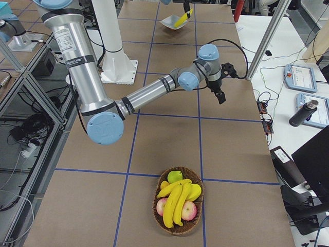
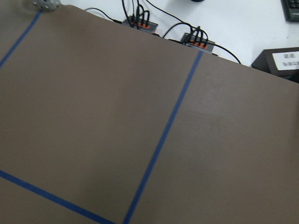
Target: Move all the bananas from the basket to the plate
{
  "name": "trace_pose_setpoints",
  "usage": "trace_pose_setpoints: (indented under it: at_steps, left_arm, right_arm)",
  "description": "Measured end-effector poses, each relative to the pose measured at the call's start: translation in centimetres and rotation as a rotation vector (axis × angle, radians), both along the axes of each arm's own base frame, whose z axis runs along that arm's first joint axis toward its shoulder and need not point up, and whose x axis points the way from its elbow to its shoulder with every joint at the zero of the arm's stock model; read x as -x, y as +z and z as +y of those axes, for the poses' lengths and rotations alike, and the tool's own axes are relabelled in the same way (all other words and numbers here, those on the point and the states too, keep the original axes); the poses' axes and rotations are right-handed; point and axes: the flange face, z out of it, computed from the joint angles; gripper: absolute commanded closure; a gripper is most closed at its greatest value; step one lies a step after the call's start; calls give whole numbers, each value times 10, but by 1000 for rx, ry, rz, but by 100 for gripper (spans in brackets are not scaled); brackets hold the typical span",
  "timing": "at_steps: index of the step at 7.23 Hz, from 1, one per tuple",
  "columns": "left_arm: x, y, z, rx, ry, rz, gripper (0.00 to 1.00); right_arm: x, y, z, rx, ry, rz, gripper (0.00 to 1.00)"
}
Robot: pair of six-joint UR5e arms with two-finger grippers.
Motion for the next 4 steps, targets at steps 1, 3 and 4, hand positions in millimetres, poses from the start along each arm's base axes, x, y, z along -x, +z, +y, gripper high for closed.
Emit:
trace_pose_setpoints:
  at_steps: [1, 3, 4]
  left_arm:
    - [23, 38, 9, -21, -3, -69, 100]
    - [62, 113, 29, -66, 7, -223, 100]
    - [71, 146, 31, -72, 11, -299, 100]
  right_arm:
    - [-30, 41, -4, 1, -33, 55, 0]
    - [-69, 87, -6, -6, -104, 123, 0]
    - [-77, 95, -5, -8, -119, 136, 0]
